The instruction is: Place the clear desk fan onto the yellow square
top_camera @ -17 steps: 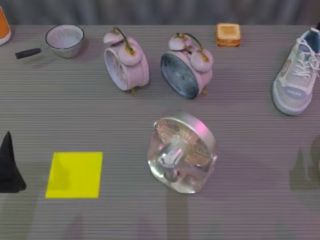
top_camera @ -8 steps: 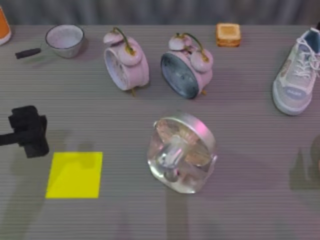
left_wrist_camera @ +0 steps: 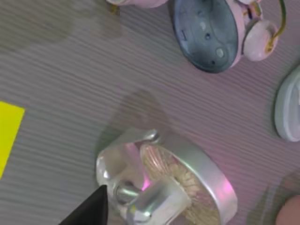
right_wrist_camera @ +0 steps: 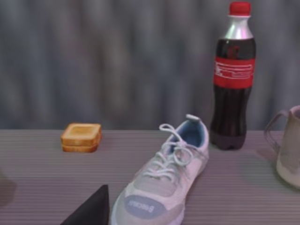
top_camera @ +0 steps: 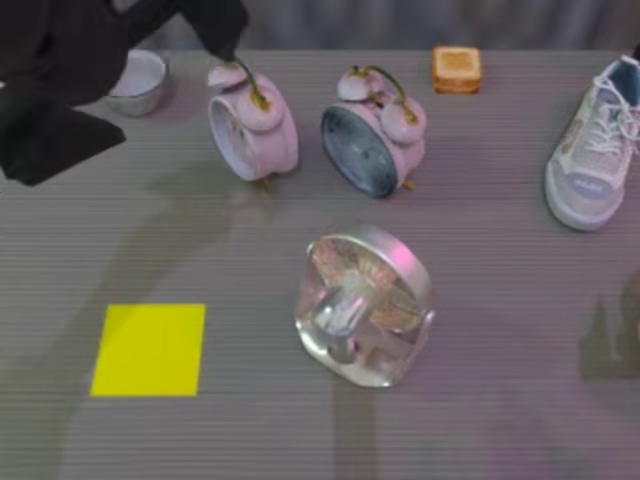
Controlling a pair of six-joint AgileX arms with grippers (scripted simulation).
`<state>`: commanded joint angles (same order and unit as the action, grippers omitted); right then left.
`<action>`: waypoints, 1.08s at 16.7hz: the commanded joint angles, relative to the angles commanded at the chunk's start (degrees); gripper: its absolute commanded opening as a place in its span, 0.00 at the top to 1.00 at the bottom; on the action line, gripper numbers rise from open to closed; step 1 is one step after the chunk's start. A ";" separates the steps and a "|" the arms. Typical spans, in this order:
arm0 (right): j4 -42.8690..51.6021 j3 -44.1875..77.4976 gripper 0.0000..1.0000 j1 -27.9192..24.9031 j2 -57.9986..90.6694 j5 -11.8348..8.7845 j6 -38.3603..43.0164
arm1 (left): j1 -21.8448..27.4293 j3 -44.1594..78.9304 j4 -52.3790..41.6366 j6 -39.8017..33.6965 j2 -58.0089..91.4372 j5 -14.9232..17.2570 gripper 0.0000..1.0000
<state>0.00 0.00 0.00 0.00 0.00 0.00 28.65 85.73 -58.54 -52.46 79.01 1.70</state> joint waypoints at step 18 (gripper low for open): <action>0.00 0.00 0.00 0.00 0.00 0.00 0.00 | 15.36 52.59 -34.60 -44.58 56.21 -1.48 0.00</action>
<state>0.00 0.00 0.00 0.00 0.00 0.00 44.01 138.33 -93.14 -97.04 135.23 0.22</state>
